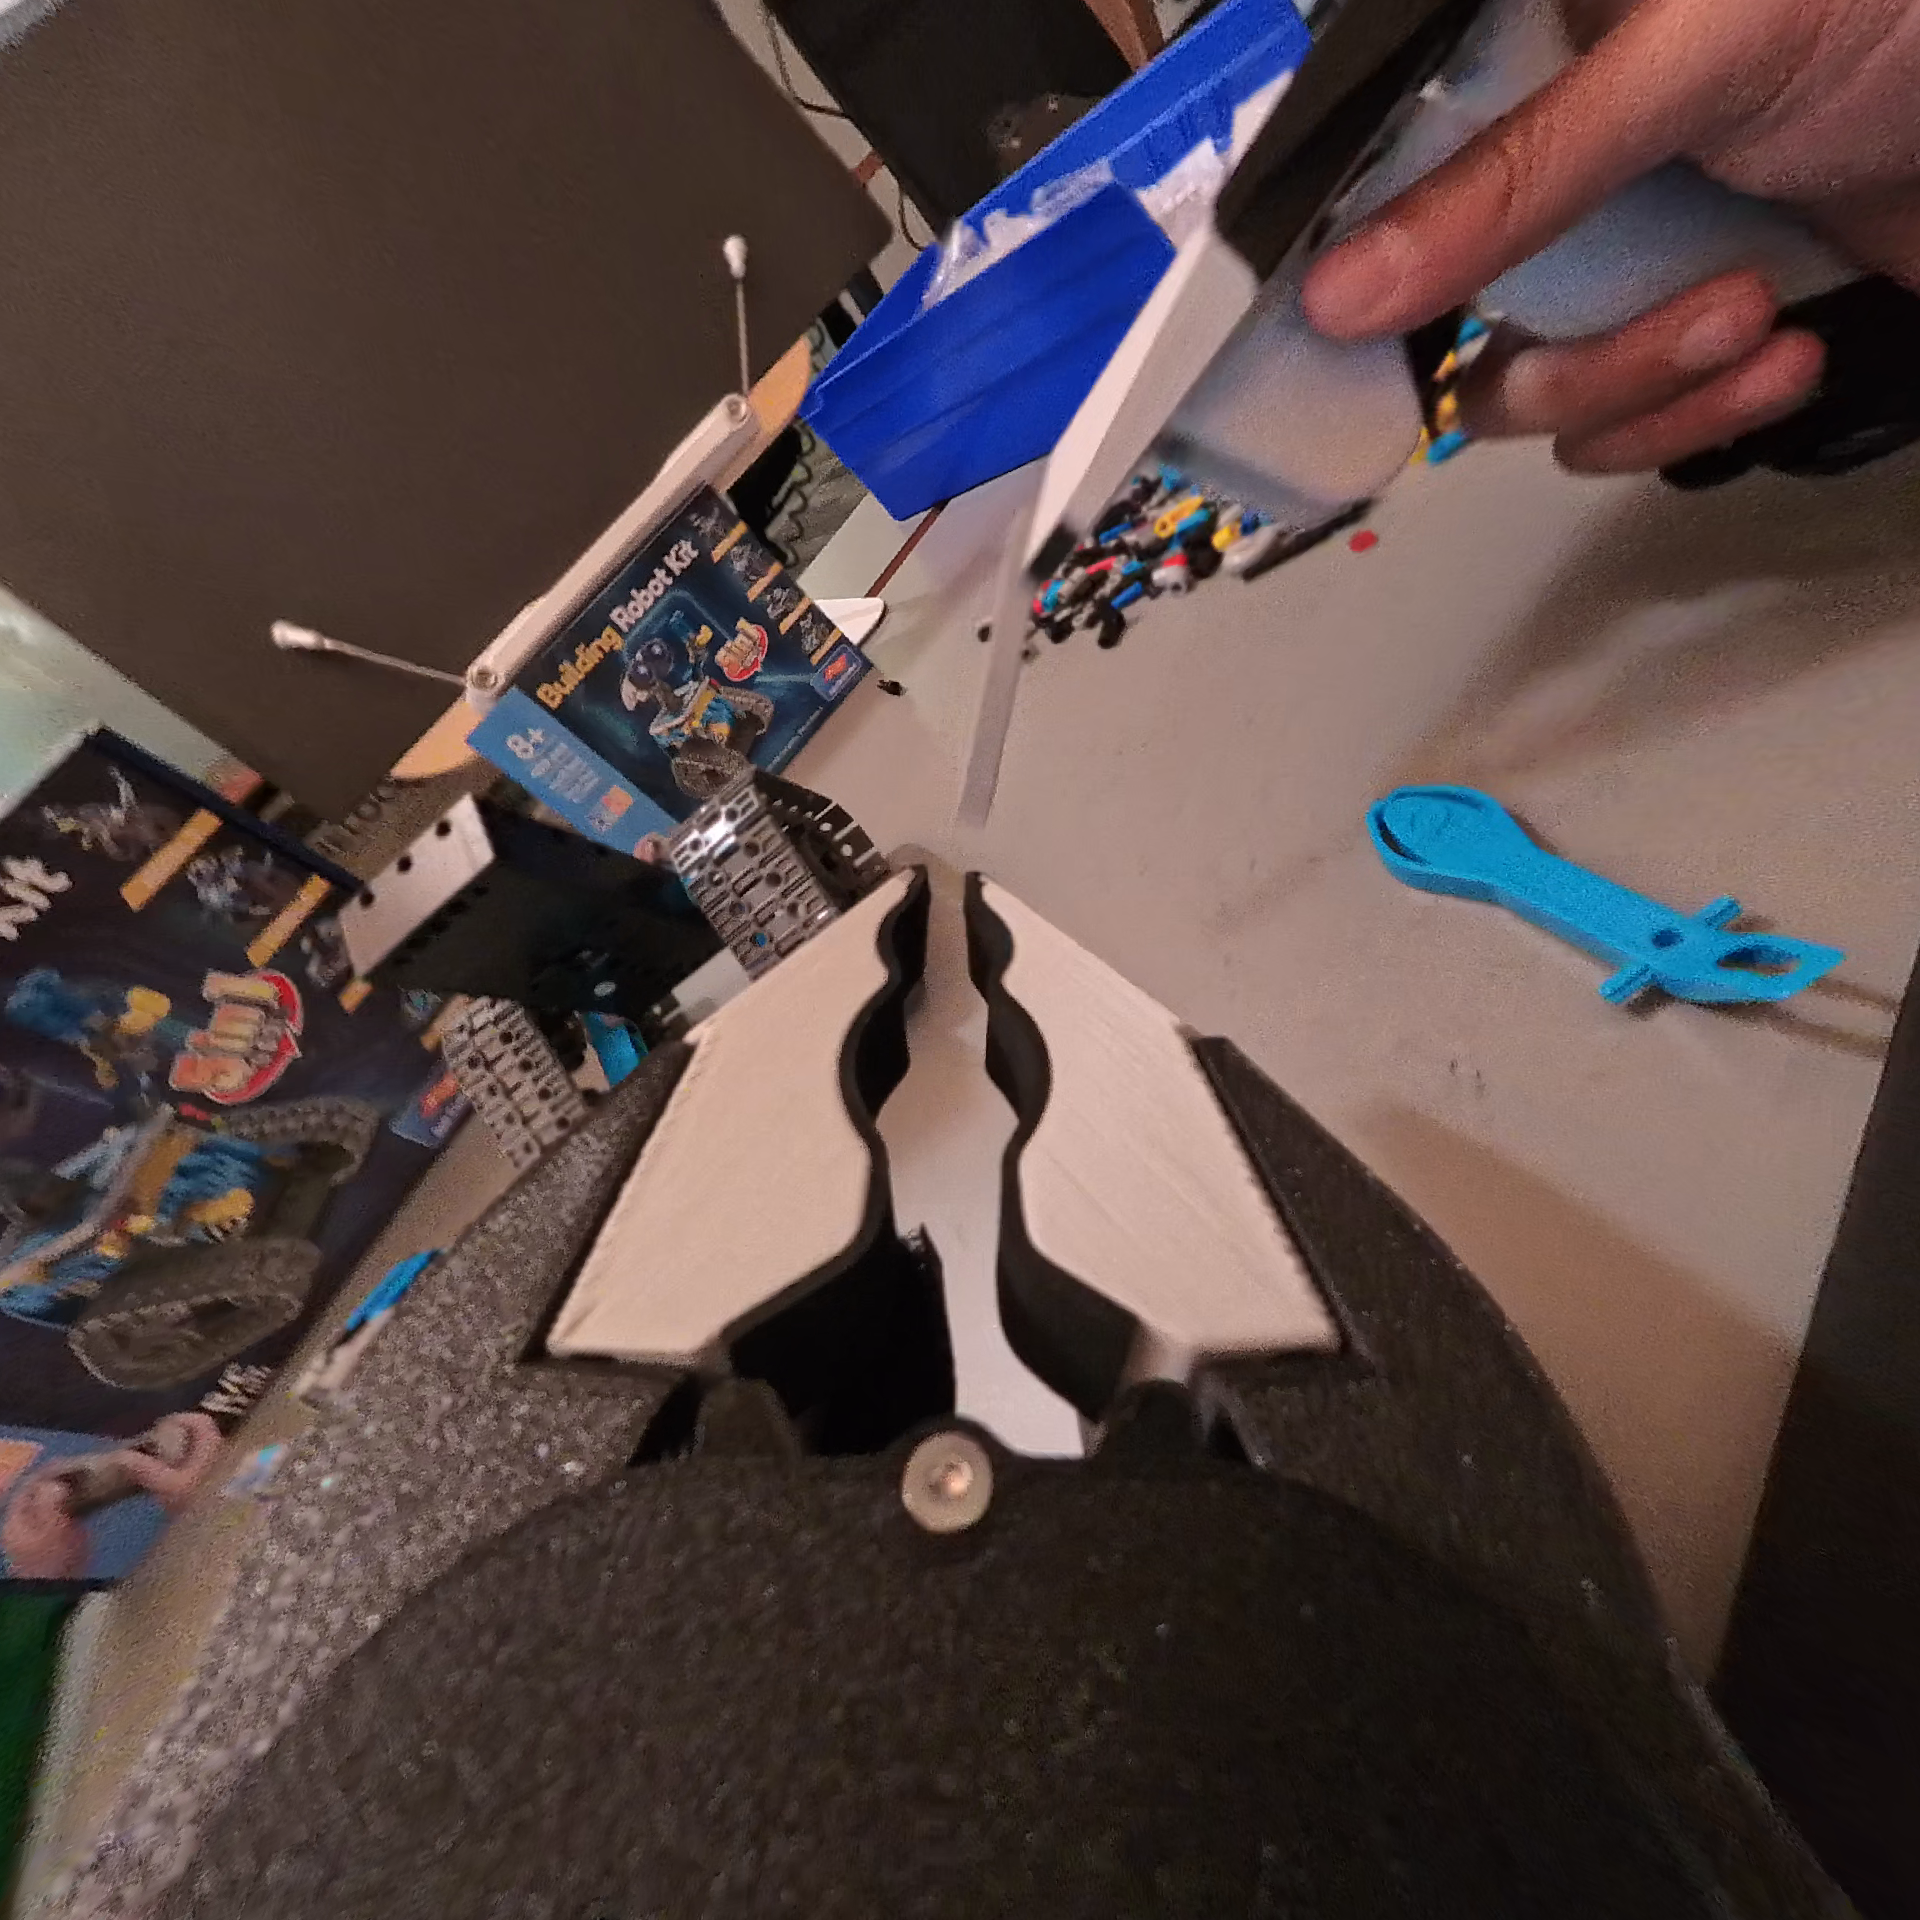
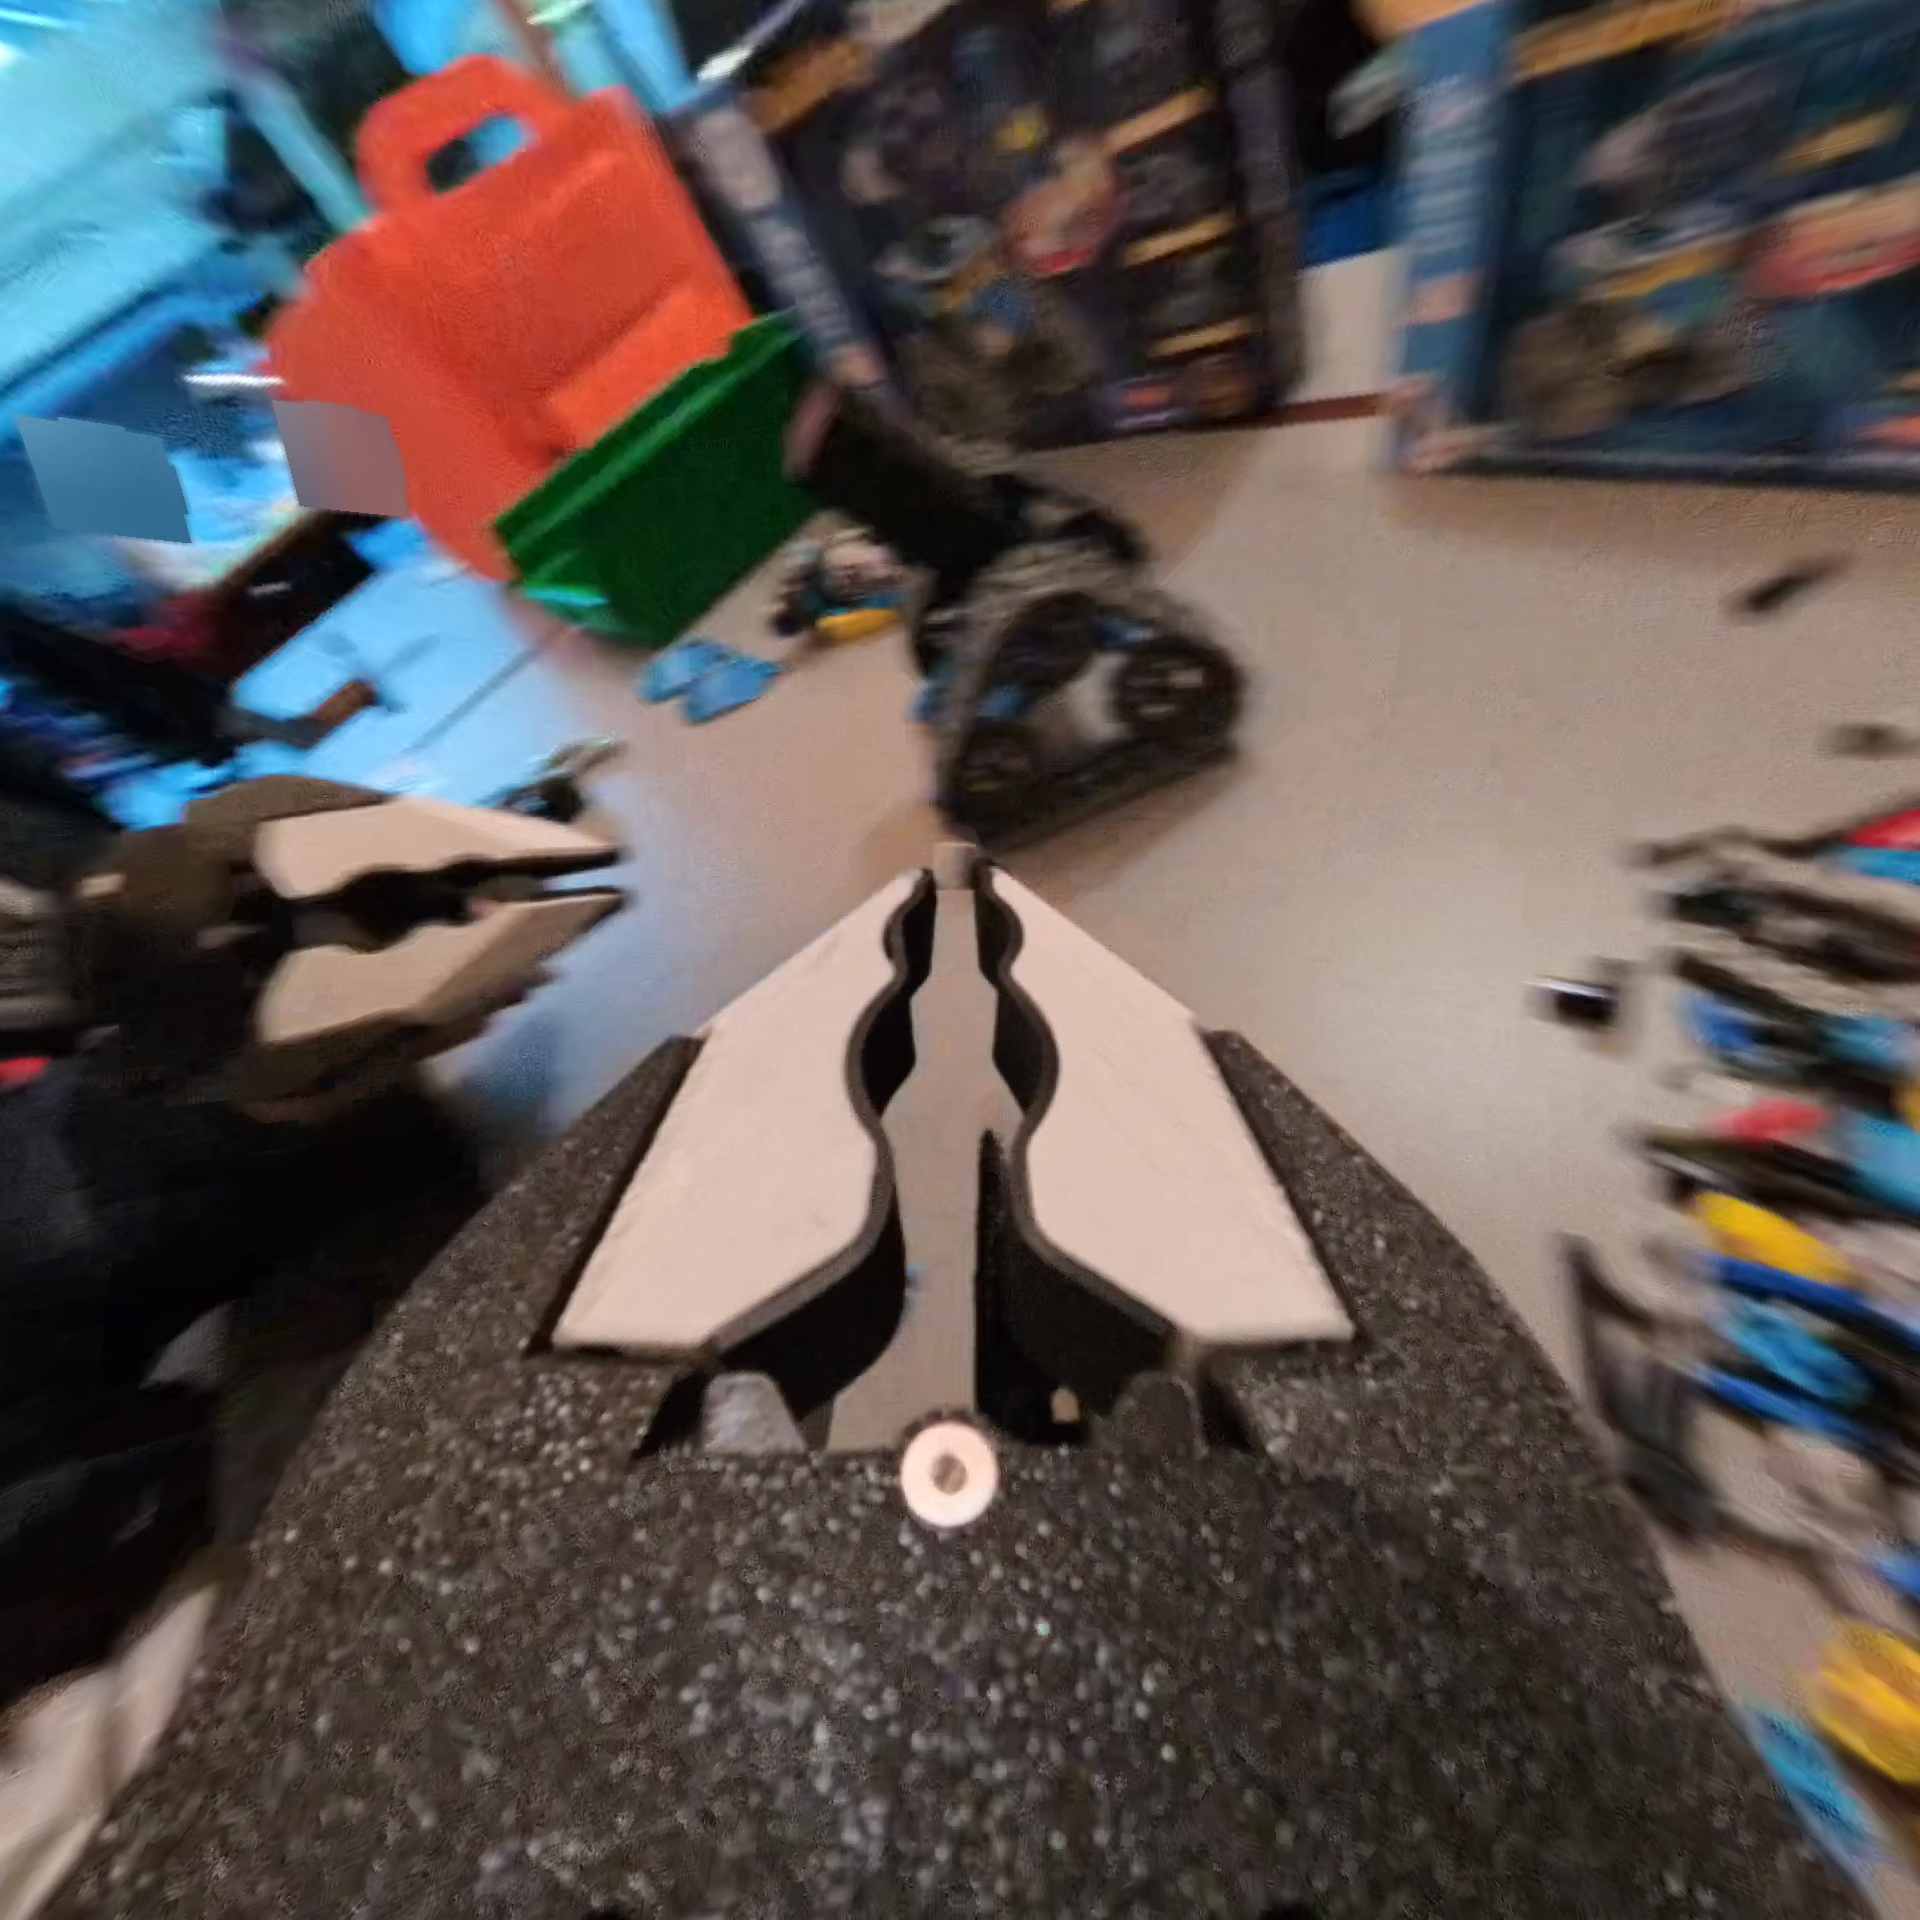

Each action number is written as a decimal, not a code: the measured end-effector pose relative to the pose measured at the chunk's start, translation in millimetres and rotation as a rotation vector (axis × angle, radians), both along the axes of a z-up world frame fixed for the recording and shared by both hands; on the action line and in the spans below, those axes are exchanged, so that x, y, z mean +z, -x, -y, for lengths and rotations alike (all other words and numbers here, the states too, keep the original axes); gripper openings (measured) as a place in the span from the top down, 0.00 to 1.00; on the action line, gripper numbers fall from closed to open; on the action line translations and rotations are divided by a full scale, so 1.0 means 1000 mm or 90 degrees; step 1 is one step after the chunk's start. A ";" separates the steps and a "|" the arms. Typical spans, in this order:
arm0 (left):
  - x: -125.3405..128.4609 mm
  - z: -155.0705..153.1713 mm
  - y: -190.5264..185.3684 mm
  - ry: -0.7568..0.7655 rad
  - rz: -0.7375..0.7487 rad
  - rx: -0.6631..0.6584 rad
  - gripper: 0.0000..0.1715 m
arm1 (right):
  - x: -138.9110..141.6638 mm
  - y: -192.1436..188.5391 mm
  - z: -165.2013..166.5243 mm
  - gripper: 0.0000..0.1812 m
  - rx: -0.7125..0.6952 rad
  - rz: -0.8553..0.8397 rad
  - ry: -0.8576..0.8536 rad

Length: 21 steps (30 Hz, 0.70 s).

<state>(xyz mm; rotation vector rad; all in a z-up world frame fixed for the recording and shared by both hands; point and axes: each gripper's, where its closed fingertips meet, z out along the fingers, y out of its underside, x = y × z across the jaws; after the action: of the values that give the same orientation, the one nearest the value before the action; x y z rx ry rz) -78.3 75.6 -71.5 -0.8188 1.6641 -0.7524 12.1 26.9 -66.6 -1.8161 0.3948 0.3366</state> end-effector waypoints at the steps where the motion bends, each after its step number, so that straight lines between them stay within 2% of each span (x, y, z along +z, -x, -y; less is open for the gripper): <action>1: 0.002 -0.004 0.000 0.029 0.000 0.007 0.97 | -0.004 -0.038 0.023 0.97 -0.099 0.045 0.033; 3: 0.003 -0.011 -0.002 0.081 -0.006 0.015 0.97 | -0.007 -0.098 0.074 0.97 -0.256 0.134 0.103; 4: 0.002 -0.013 -0.002 0.103 -0.012 0.016 0.97 | -0.008 -0.117 0.096 0.97 -0.305 0.179 0.141; 7: -0.002 -0.020 -0.005 0.147 -0.028 0.030 0.96 | -0.025 -0.140 0.128 0.97 -0.335 0.233 0.252; 9: -0.007 -0.028 -0.006 0.181 -0.042 0.051 0.94 | -0.032 -0.143 0.132 0.96 -0.331 0.235 0.271; 12: -0.017 -0.047 -0.009 0.245 -0.075 0.109 0.86 | -0.031 -0.149 0.135 0.87 -0.340 0.266 0.285; 14: -0.021 -0.053 -0.009 0.296 -0.092 0.123 0.81 | -0.022 -0.154 0.141 0.82 -0.371 0.304 0.282; 17: -0.021 -0.058 -0.008 0.362 -0.097 0.128 0.77 | 0.003 -0.158 0.142 0.70 -0.423 0.346 0.222; 19: -0.020 -0.061 -0.008 0.399 -0.097 0.129 0.74 | 0.015 -0.147 0.127 0.67 -0.402 0.350 0.174; 21: -0.015 -0.064 -0.009 0.441 -0.090 0.124 0.72 | 0.027 -0.126 0.099 0.67 -0.345 0.339 0.107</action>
<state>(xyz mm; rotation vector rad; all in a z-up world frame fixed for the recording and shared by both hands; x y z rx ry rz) -68.8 139.7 -86.8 -1.5216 1.4142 -1.1736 137.8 -72.0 -39.9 -1.7946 0.5233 -0.5589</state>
